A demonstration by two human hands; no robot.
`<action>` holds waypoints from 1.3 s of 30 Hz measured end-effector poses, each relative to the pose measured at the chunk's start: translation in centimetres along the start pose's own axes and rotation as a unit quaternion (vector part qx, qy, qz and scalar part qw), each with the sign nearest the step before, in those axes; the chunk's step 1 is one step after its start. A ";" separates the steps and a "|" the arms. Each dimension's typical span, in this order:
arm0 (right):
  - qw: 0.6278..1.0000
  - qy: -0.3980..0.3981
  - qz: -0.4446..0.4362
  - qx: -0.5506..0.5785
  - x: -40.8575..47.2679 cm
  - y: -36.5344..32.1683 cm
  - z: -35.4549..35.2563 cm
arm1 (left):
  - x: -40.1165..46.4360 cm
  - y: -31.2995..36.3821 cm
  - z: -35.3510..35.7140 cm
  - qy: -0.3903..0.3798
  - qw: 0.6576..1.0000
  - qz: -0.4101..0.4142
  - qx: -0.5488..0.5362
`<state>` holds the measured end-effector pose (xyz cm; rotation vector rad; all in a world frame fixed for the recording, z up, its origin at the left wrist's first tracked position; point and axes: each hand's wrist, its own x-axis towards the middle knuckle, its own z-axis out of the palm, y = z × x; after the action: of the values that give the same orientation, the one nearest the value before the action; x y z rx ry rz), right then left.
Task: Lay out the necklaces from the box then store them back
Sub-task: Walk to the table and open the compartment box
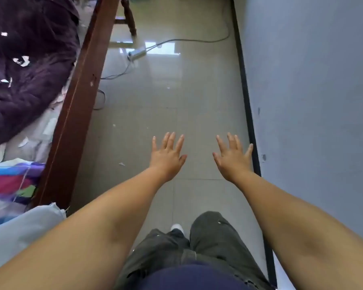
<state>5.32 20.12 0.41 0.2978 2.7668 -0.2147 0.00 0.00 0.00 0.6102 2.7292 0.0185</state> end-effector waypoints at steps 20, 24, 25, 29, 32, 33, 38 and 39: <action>0.998 -0.062 0.015 0.004 34.5 8.9 -14.5 | 35.4 1.6 -12.3 -0.006 0.996 -0.061 -0.065; 0.998 -0.064 -0.026 0.000 44.7 6.9 -16.7 | 44.2 -1.8 -14.8 -0.004 0.995 -0.087 -0.056; 0.998 -0.061 -0.033 -0.001 47.8 6.3 -17.3 | 46.8 -2.9 -15.4 -0.002 0.994 -0.093 -0.056; 0.998 -0.060 -0.016 0.018 59.8 3.1 -21.1 | 57.4 -7.8 -19.4 -0.017 0.994 -0.092 -0.055; 0.998 -0.056 0.001 0.034 65.5 1.6 -24.1 | 63.5 -10.8 -22.6 -0.028 0.996 -0.073 -0.040; 0.997 -0.057 0.012 0.050 68.2 1.0 -25.7 | 66.4 -12.0 -24.2 -0.036 0.997 -0.066 -0.033; 0.994 -0.044 0.052 0.081 79.3 1.3 -31.0 | 79.0 -15.0 -28.8 -0.047 0.995 -0.081 -0.043; 0.993 -0.043 0.064 0.085 81.8 1.9 -31.7 | 81.8 -15.0 -29.6 -0.048 0.995 -0.071 -0.041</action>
<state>-79.53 42.43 0.51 0.4955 2.6379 -0.4199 -85.45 22.18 -0.26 0.3822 2.6573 0.0630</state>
